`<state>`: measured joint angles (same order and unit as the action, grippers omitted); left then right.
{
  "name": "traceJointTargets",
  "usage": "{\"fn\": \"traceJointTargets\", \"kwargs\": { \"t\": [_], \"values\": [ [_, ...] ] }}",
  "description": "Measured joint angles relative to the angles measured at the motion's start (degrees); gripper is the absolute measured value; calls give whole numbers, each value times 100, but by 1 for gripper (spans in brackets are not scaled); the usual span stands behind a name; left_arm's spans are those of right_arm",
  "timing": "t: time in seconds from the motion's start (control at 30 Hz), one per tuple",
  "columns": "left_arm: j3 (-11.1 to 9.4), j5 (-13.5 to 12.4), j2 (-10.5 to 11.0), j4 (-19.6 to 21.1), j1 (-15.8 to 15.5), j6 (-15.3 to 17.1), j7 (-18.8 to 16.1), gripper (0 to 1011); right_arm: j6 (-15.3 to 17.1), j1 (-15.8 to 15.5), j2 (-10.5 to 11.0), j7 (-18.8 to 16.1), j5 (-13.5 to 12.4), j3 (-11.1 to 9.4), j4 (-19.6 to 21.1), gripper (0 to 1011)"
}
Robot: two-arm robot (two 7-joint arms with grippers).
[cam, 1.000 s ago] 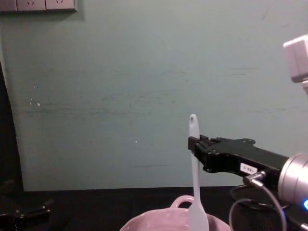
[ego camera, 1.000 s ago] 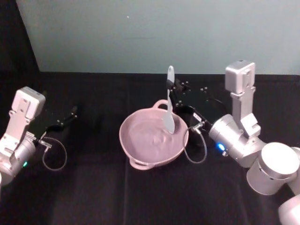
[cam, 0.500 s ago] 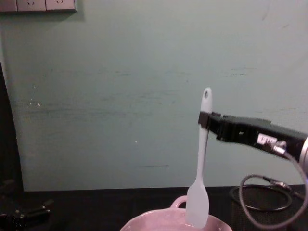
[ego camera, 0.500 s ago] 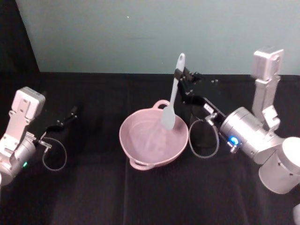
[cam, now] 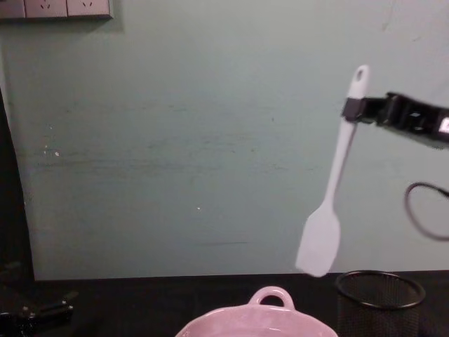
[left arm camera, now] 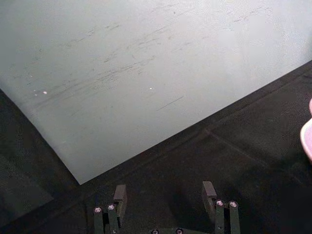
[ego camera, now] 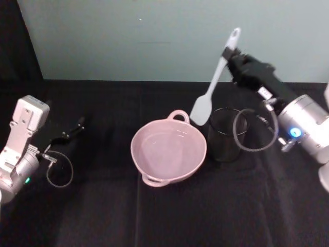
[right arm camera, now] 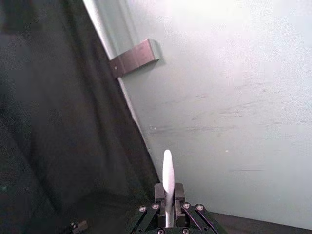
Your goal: Use the one hand to pick up the spoon and stir the clear water in the bowl.
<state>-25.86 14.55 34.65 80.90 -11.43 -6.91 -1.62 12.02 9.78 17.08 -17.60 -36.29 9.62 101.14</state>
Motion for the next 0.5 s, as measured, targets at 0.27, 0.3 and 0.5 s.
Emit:
{"fn": "traceJointTargets", "kwargs": {
  "t": [0.27,0.3,0.5],
  "values": [
    [0,0,0,0,0,0,0,1011,267,35,254,24,-576,-460,-4,110],
    [0,0,0,0,0,0,0,1011,287,39,298,17,-641,-513,-36,109],
    [0,0,0,0,0,0,0,1011,312,42,423,22,-826,-639,-156,109]
  ]
}}
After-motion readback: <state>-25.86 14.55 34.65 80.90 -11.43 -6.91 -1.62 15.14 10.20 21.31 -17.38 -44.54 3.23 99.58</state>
